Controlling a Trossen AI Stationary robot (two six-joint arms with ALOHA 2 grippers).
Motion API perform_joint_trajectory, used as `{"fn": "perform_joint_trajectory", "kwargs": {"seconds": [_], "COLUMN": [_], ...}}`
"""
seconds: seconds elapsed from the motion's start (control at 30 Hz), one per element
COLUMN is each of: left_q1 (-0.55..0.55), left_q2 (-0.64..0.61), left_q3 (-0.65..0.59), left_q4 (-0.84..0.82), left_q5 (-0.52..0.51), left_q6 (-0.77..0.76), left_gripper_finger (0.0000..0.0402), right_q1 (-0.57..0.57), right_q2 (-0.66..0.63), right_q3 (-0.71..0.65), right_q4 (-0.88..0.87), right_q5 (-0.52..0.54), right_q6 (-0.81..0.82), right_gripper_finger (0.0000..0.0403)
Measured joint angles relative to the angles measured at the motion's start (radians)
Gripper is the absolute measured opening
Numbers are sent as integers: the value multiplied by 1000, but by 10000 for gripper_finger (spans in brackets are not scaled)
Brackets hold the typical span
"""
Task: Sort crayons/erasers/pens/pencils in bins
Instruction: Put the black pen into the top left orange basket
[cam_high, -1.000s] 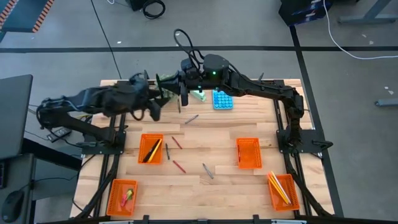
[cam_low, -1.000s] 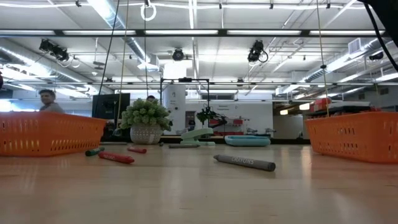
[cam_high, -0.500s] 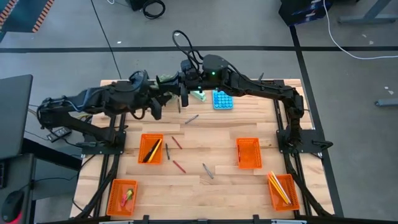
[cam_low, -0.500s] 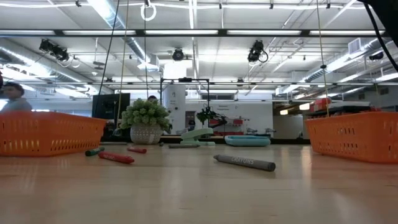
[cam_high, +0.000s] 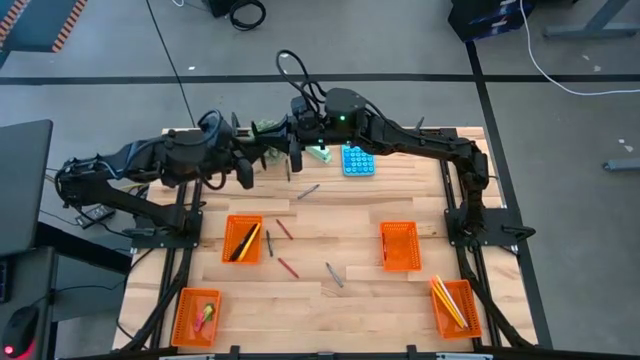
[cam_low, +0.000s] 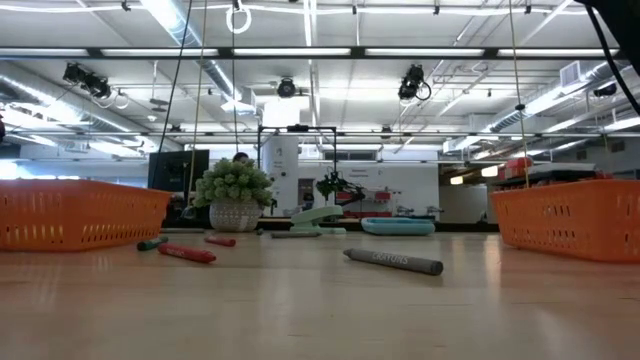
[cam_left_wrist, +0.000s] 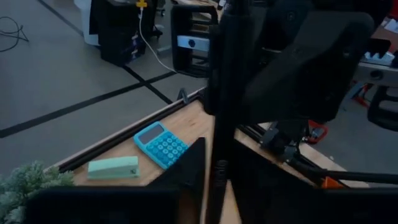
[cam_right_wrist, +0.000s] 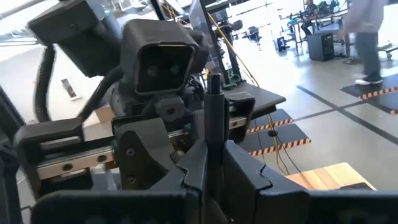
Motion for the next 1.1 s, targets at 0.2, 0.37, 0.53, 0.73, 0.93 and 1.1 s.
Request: {"fn": "perform_joint_trajectory", "kwargs": {"seconds": [0.2, 0.37, 0.53, 0.73, 0.93, 1.1], "left_q1": [0, 0, 1, 1, 1, 1], "left_q2": [-7, -7, -11, -16, 15, 24], "left_q3": [0, 0, 0, 0, -2, -83], "left_q4": [-14, -78, -169, -366, -703, -680], "left_q5": [9, 9, 7, 68, 196, 231], "left_q6": [19, 2, -51, -187, -366, -384], "left_gripper_finger": [40, 40, 40, 40, 40, 45], "right_q1": [0, -1, -4, -13, -37, -51], "right_q2": [0, 1, 1, 0, 0, 0], "right_q3": [0, 0, 0, 0, 0, 0], "right_q4": [-16, -52, -127, -220, -325, -354], "right_q5": [1, 7, 46, 48, 49, 47], "right_q6": [-1, -15, 5, 55, 107, 113], "right_gripper_finger": [51, 51, 67, 132, 182, 188]}}
